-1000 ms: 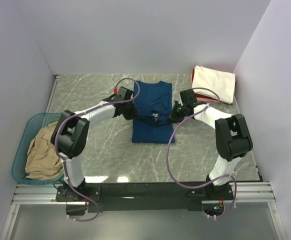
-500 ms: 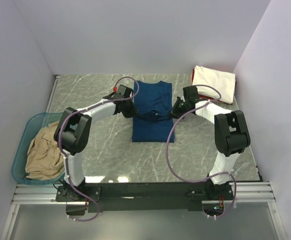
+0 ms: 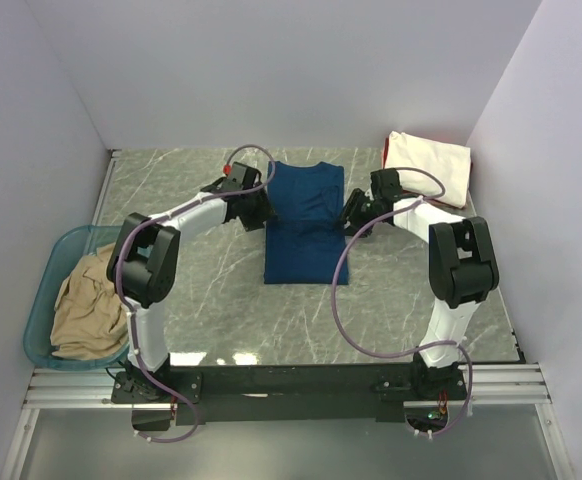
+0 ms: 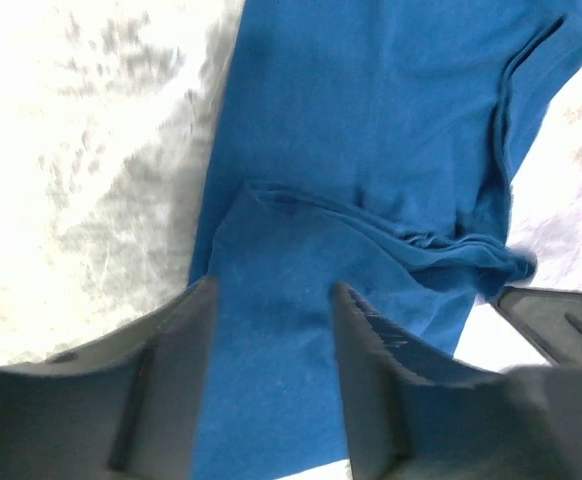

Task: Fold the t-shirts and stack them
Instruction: Fold the folded rectangular tshirt in 1/3 of the way

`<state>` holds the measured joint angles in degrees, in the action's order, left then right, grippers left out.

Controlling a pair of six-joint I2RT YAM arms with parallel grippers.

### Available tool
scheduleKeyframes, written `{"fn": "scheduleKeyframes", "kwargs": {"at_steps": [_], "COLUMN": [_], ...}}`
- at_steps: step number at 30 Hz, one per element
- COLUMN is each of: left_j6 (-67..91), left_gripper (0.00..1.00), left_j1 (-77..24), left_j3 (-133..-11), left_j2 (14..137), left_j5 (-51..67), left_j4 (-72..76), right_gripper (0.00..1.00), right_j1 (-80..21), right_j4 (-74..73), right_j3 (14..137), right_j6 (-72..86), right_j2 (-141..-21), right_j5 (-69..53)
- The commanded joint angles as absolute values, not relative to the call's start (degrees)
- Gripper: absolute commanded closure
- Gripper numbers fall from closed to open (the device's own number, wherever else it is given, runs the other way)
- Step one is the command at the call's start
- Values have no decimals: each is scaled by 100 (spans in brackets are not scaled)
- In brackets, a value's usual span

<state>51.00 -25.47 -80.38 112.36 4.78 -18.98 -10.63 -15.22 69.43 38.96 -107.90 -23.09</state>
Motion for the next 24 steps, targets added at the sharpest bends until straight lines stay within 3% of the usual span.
{"fn": "scheduleKeyframes", "kwargs": {"at_steps": [1, 6, 10, 14, 24], "left_j6": [4729, 4711, 4790, 4825, 4623], "left_gripper": [43, 47, 73, 88, 97], "left_j1": [-2479, -2549, -2768, -3032, -3076], "left_j3": [-8271, -7937, -7691, -7927, -8858], "left_j2": [10891, 10389, 10335, 10722, 11899], "left_j5": [378, 395, 518, 728, 1301], "left_j4": [-1925, -1855, -1741, -1722, -1643], "right_gripper": [46, 47, 51, 56, 60], "right_j1": [-1011, -1230, -1643, -1960, -1925], "right_j4": [-1450, -1441, -1310, -1292, -1511], "right_j3": [7154, 6716, 6416, 6477, 7460], "right_j6": [3753, 3595, 3525, 3481, 3322], "right_j2": [-10258, -9555, -9352, -9667, -11055], "right_j5": [-2145, -1662, -1319, -1213, -1256]}}
